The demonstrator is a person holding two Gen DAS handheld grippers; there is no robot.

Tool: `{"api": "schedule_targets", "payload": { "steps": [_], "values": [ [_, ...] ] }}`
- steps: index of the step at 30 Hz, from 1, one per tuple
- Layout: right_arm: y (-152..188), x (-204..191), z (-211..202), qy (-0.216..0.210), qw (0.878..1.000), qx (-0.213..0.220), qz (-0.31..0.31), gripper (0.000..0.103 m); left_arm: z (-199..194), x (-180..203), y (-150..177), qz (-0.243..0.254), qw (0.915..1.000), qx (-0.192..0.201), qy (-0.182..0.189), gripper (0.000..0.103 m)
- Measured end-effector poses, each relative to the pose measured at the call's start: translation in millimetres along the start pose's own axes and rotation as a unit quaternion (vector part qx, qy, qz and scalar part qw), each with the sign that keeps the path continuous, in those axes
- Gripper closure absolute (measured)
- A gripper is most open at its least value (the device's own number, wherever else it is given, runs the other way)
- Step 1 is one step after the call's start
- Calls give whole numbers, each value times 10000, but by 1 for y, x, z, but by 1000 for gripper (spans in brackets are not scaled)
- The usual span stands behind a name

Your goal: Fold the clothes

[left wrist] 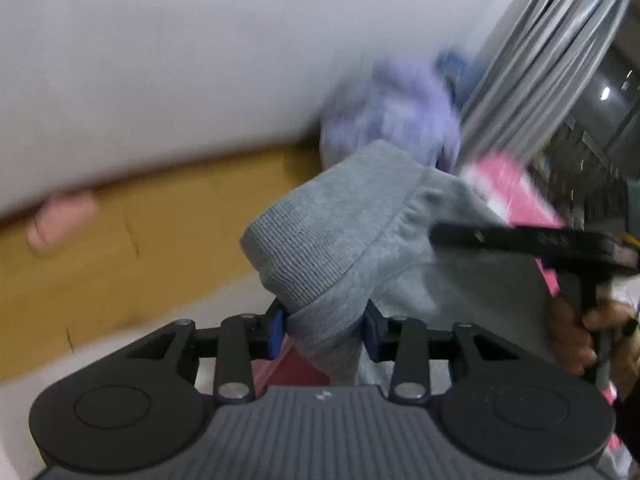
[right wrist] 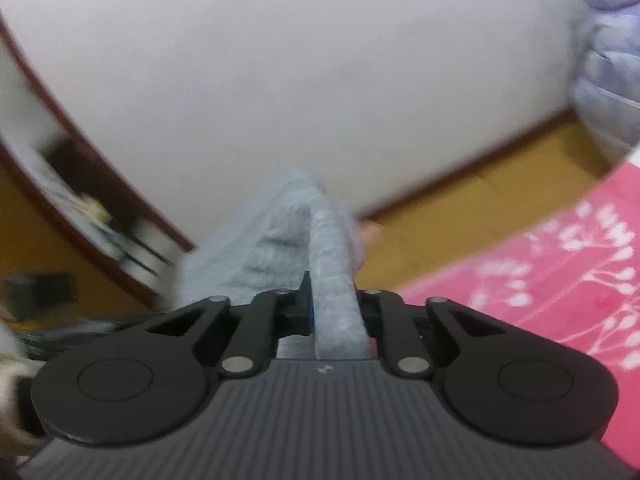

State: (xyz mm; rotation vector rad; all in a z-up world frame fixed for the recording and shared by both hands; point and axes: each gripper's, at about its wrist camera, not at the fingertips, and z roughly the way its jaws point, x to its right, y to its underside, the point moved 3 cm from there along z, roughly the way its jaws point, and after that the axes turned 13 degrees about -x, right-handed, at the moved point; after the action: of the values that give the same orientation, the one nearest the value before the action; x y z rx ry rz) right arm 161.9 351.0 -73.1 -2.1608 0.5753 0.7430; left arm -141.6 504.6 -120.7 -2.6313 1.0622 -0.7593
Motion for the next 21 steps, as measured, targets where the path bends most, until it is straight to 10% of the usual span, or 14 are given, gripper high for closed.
{"api": "schedule_targets", "payload": {
  "steps": [7, 12, 21],
  "values": [
    [-1, 27, -25, 449, 9946, 643, 676, 37, 8, -25, -1, -470, 9974, -548, 82, 38],
    [8, 45, -75, 620, 9814, 1353, 1214, 35, -28, -22, -8, -381, 9986, -248, -286, 37],
    [213, -7, -345, 1985, 9201, 2891, 1745, 35, -59, 101, 1, 1161, 9926, 193, -284, 37]
  ]
}}
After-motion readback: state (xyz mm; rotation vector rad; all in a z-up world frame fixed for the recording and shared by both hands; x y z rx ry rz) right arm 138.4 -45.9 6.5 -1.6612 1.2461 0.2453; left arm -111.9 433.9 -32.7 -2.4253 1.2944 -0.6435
